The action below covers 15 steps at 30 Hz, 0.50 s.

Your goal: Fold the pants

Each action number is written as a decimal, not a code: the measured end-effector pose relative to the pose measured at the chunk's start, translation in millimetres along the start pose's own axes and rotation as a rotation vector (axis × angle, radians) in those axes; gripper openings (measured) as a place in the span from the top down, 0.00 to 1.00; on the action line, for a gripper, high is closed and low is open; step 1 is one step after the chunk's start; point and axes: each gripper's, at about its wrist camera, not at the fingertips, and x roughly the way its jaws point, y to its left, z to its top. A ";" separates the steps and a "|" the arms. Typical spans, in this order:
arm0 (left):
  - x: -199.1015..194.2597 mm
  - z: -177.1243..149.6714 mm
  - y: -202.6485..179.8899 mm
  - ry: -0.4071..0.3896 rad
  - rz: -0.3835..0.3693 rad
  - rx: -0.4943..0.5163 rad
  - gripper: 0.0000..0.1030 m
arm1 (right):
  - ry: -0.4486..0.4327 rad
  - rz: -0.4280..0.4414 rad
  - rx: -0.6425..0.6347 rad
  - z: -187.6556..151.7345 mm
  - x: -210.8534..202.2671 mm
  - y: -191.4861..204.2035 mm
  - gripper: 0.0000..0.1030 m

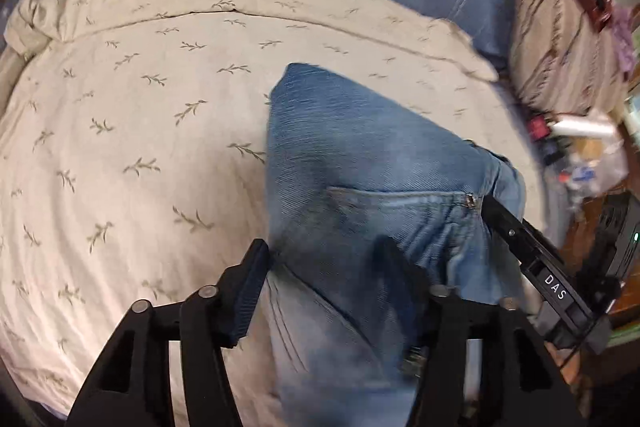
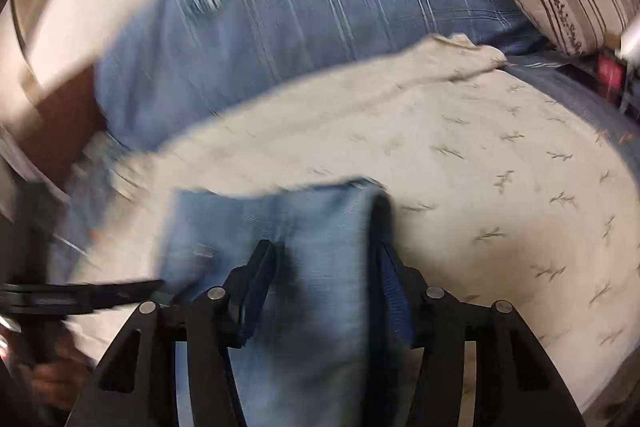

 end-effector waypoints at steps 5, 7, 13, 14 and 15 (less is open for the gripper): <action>-6.5 1.4 15.9 0.045 -0.086 -0.064 0.43 | 0.038 0.168 0.183 -1.2 5.0 -35.3 0.41; -16.2 -3.8 22.8 0.039 -0.097 -0.075 0.44 | 0.036 0.247 0.224 -4.1 -3.8 -45.0 0.39; -3.4 -19.9 24.2 0.042 -0.091 -0.060 0.35 | 0.123 0.388 0.280 -26.8 13.0 -58.1 0.29; -2.4 -19.6 23.5 0.031 -0.081 -0.054 0.35 | 0.105 0.397 0.267 -28.6 10.2 -55.1 0.28; -3.9 -20.3 22.1 0.026 -0.073 -0.043 0.35 | 0.111 0.400 0.258 -30.0 12.4 -51.7 0.27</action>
